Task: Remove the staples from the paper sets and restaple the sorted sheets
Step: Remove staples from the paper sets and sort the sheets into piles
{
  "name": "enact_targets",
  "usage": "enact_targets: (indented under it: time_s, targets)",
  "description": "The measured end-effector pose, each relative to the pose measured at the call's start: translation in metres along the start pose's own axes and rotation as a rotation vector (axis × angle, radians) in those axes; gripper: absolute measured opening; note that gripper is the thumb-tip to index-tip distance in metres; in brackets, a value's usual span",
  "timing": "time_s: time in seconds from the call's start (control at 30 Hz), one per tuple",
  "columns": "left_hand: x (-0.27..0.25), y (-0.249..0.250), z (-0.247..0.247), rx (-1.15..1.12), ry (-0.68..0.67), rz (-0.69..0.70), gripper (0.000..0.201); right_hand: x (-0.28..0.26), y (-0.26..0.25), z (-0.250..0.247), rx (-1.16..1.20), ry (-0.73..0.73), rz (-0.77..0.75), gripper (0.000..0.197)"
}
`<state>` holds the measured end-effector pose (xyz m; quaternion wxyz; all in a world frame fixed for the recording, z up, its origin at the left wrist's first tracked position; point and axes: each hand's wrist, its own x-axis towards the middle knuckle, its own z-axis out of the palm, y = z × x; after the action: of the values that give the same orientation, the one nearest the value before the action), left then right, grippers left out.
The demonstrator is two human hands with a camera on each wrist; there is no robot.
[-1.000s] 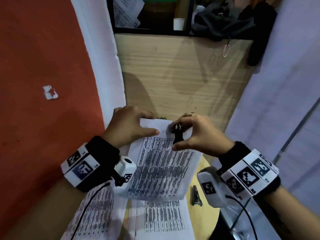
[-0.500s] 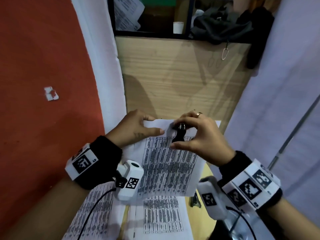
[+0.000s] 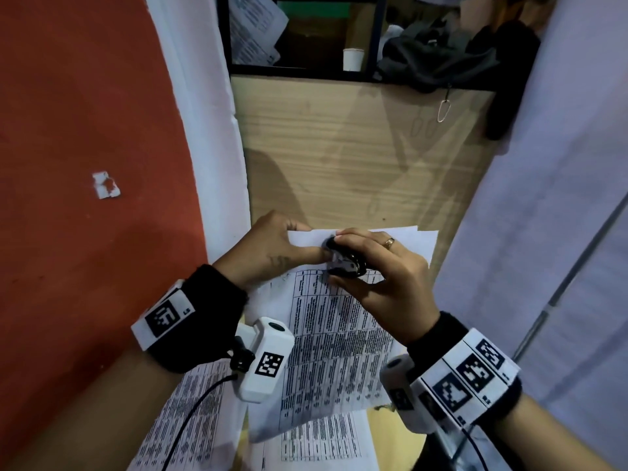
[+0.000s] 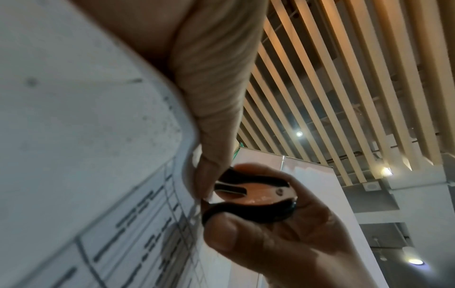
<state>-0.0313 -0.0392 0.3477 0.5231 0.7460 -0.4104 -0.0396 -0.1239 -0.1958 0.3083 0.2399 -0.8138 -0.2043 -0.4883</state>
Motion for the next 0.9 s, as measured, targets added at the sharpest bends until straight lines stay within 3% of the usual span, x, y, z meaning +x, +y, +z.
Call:
enact_targets:
  time_s: [0.17,0.53,0.9]
  targets:
    - [-0.001,0.000,0.001,0.019,0.008,0.025,0.059,0.002,0.001,-0.001,-0.024,0.008,-0.011,0.038]
    - [-0.003,0.004,0.001,-0.056,-0.010,-0.044,0.071,0.006,0.003,-0.001,0.060,-0.015,0.030,0.039]
    - [-0.004,0.010,-0.001,-0.226,-0.066,-0.196,0.034,0.008,0.001,0.001,0.098,0.010,0.093,0.025]
